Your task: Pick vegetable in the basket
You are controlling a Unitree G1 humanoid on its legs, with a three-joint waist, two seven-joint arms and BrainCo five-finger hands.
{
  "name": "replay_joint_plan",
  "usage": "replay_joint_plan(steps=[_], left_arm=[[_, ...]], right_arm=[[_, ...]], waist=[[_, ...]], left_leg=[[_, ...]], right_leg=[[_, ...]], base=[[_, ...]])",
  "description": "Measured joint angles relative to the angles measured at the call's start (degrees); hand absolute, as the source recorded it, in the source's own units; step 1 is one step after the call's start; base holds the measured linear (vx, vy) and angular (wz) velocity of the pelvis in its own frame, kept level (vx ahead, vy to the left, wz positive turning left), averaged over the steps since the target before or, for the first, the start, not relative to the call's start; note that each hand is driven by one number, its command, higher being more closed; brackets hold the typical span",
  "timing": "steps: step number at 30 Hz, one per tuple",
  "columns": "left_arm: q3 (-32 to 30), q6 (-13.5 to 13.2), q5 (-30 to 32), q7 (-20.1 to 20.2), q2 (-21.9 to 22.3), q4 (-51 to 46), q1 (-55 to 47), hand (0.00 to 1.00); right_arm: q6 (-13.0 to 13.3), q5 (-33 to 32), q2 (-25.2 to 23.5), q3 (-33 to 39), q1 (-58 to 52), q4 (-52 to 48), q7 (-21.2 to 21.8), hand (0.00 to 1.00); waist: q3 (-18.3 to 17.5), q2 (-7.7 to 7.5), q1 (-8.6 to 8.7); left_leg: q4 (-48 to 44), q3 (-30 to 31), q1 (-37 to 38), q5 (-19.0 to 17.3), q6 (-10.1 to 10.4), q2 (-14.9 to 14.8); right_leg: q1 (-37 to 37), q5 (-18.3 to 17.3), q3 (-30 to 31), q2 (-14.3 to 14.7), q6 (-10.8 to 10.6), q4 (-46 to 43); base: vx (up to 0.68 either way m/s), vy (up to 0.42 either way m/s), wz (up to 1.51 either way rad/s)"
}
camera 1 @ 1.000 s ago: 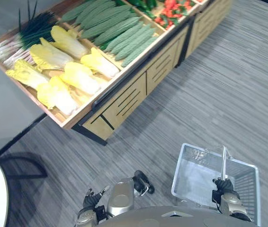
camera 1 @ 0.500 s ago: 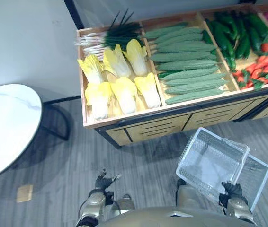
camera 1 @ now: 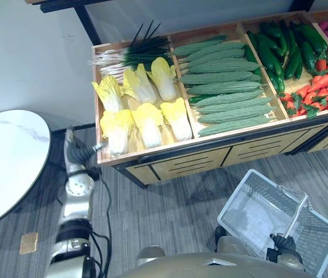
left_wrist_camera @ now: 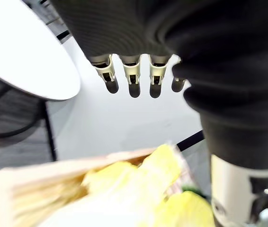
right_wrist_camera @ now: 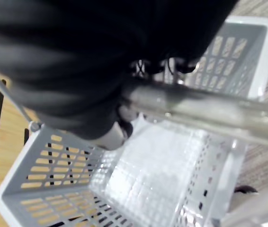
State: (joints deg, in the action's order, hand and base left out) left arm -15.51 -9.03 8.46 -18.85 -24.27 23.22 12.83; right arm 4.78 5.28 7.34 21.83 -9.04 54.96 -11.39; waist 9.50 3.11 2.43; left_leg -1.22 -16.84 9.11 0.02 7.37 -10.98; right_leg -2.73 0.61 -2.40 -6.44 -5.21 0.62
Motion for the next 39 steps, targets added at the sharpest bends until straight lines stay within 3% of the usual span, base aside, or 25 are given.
replay_joint_plan(steps=[5, 8, 13, 18, 26, 34, 35, 39], left_arm=[[6.55, -0.17, 1.90, 0.12, -1.19, 0.19, 5.12, 0.00], [10.55, 0.48, 5.15, 0.10, -1.36, 2.23, 9.35, 0.00], [14.04, 3.38, 8.61, 0.14, -1.16, 11.38, 20.71, 0.00], [15.00, 3.96, 9.00, 0.13, -1.17, 16.81, 28.87, 0.00], [14.87, 5.97, 9.00, -0.49, -1.34, 23.20, 40.91, 0.00], [10.65, 7.54, 10.98, -4.25, -1.13, 25.32, 46.35, 0.00], [10.12, 7.54, 11.36, -4.35, -1.11, 25.26, 46.62, 1.00], [4.75, 8.82, 11.42, -5.07, -1.05, 25.35, 47.28, 1.00]], right_arm=[[0.00, 0.13, 0.13, -0.56, -0.17, -1.39, 0.20, 1.00], [0.06, 0.53, -0.25, -1.93, -0.12, -3.53, -0.02, 1.00], [0.27, 0.49, 0.08, -1.97, 3.46, -5.32, -1.43, 1.00], [0.27, -0.18, 0.32, -1.91, 6.87, -5.76, -2.84, 1.00], [1.16, -0.75, 0.17, -2.85, 10.96, -8.95, -5.36, 1.00], [2.09, -1.71, -0.10, -5.57, 13.83, -9.55, -7.38, 1.00], [2.30, -1.70, -0.11, -5.62, 13.84, -9.75, -7.46, 1.00], [2.47, -1.70, -0.09, -6.54, 13.83, -10.21, -7.75, 1.00]], waist=[[0.05, 0.58, 1.34], [0.46, -0.56, 1.42], [4.90, -0.57, 3.34], [9.38, -0.18, 4.41], [15.80, -0.94, 4.03], [18.55, -1.55, 2.12], [18.55, -1.56, 1.81], [18.75, -1.86, 1.17]], left_leg=[[2.39, -2.57, -0.63, -1.89, 0.92, -0.61], [1.98, -4.78, -4.28, -2.26, 0.82, 0.45], [2.86, -6.40, -9.42, -0.21, 0.84, 1.83], [3.72, -8.17, -10.86, 1.48, 0.86, 1.89], [3.12, -11.40, -15.81, 2.31, 0.23, 1.89], [1.50, -14.17, -19.39, 1.56, 0.28, 0.71], [1.19, -14.30, -20.01, 1.41, 0.30, 0.68], [1.06, -15.28, -21.05, 1.31, 0.30, 0.58]], right_leg=[[0.50, 3.89, 0.01, 1.00, -0.23, 4.25], [4.87, 6.19, 1.74, -0.03, -0.35, 5.03], [12.00, 9.40, 3.48, -1.58, -0.76, 4.90], [15.13, 11.17, 5.24, -1.24, -0.86, 4.87], [21.54, 12.26, 8.47, -0.73, -1.17, 4.23], [25.90, 12.72, 10.48, 0.23, -1.01, 3.93], [26.53, 12.70, 10.77, 0.25, -1.03, 3.79], [27.96, 12.85, 10.96, 0.24, -1.18, 3.83]], base=[[-0.17, 0.020, -0.06], [-0.21, 0.029, -0.28], [-0.15, -0.023, -0.21], [-0.01, -0.018, -0.20], [0.03, 0.004, -0.12], [0.02, -0.003, -0.11], [-0.02, -0.009, -0.15], [-0.01, -0.002, -0.06]])
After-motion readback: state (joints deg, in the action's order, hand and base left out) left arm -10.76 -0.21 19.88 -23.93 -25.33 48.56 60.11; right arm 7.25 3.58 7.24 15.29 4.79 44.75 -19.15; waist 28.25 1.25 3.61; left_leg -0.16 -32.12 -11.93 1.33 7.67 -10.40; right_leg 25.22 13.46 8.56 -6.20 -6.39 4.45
